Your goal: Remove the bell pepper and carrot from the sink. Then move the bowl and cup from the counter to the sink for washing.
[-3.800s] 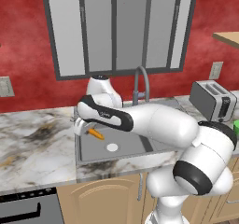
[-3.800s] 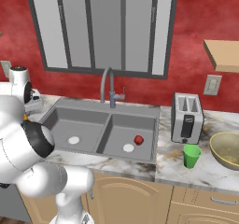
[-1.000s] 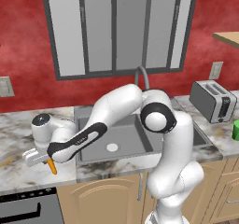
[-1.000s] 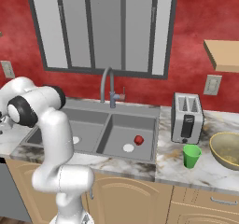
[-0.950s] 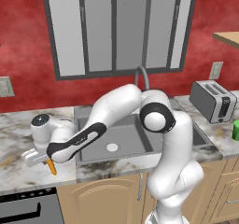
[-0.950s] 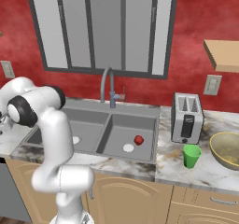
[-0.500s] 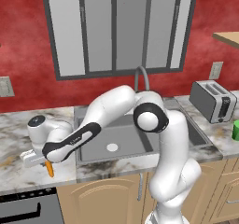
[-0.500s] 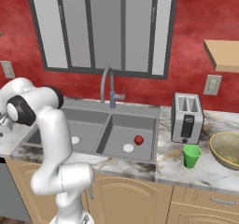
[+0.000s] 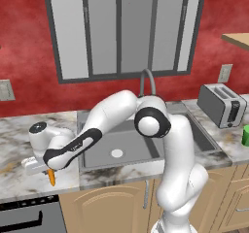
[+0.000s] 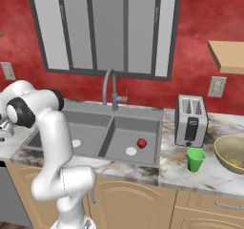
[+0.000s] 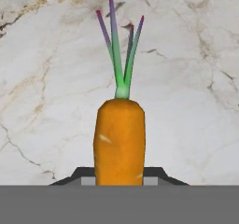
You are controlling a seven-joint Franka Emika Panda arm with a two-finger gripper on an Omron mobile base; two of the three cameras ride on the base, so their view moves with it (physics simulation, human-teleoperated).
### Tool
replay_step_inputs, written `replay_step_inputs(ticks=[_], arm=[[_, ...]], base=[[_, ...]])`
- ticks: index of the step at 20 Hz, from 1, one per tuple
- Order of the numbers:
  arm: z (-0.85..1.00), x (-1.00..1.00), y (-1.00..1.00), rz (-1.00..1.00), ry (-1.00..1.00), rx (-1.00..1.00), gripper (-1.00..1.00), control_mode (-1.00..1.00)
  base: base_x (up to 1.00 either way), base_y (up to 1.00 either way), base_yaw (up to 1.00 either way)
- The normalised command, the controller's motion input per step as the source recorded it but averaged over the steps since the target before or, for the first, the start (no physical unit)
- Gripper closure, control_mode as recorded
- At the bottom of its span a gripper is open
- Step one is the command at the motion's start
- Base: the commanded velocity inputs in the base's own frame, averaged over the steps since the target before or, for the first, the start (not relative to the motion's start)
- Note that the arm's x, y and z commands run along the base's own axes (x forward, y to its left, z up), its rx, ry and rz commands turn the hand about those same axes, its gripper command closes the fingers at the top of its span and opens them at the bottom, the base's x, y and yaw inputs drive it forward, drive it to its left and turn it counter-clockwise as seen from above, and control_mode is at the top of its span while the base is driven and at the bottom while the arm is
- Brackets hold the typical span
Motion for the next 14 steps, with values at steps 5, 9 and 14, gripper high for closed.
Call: replay_step_inputs(ticks=[5,9,14], arm=[[-0.18,0.04,0.0,-0.05,0.0,0.0,1.0,-1.0],[-0.18,0.05,0.0,-0.04,0.0,0.0,1.0,-1.0],[-0.13,0.1,0.0,-0.03,0.0,0.0,1.0,-1.0]], base=[[0.0,0.0,0.0],[0.0,0.0,0.0],[0.0,0.0,0.0]])
